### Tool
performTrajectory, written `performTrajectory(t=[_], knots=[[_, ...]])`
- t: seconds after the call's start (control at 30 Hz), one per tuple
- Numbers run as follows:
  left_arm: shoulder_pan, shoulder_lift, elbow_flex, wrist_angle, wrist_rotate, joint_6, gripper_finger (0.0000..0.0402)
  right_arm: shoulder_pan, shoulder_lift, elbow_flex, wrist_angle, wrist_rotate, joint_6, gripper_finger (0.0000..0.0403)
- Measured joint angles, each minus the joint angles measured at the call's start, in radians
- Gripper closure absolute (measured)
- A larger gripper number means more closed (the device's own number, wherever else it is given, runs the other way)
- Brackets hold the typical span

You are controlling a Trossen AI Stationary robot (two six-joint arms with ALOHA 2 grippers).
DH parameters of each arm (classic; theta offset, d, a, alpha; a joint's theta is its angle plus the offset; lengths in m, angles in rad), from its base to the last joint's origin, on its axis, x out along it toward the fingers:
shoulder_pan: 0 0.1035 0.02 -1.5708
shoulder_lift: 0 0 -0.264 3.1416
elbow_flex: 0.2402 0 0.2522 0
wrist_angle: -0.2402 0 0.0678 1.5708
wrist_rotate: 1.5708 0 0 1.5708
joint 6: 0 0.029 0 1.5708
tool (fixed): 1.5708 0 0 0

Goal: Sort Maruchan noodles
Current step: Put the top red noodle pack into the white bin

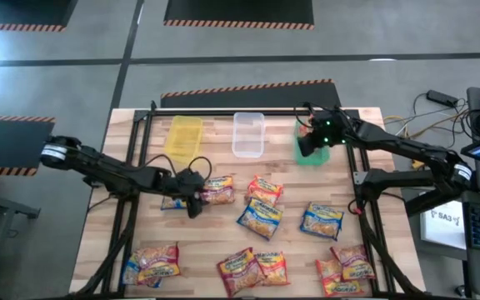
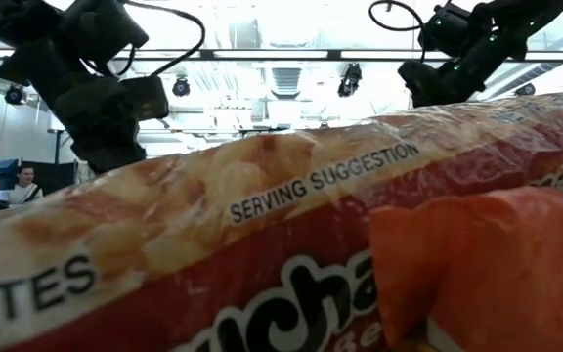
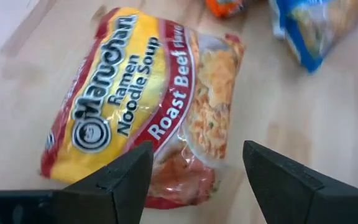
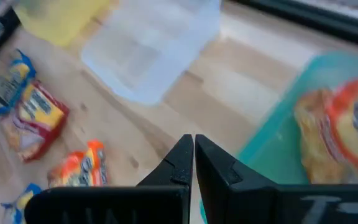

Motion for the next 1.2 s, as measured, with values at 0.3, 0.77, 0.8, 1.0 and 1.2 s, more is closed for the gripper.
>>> performTrajectory(t=[0.3, 0.77, 0.8, 1.0, 1.2], knots=[[-0.001, 0.086, 0.014, 0.000, -0.032, 0.224, 0.0169, 0.003, 0.060, 0.000, -0.003, -0.163, 0.143, 0.0394], [-0.006, 0.275, 0.131, -0.096, -0.150, 0.326, 0.0169, 0.012, 0.243, 0.021, 0.009, -0.269, 0.150, 0.0394], [-0.006, 0.282, 0.135, -0.095, -0.158, 0.324, 0.0169, 0.017, 0.243, 0.022, 0.024, -0.283, 0.145, 0.0394], [-0.007, 0.295, 0.154, -0.090, -0.191, 0.321, 0.0175, 0.067, 0.244, 0.023, 0.128, -0.386, 0.178, 0.0394], [-0.006, 0.296, 0.157, -0.088, -0.202, 0.293, 0.0238, 0.126, 0.244, 0.023, 0.202, -0.387, 0.169, 0.0394]])
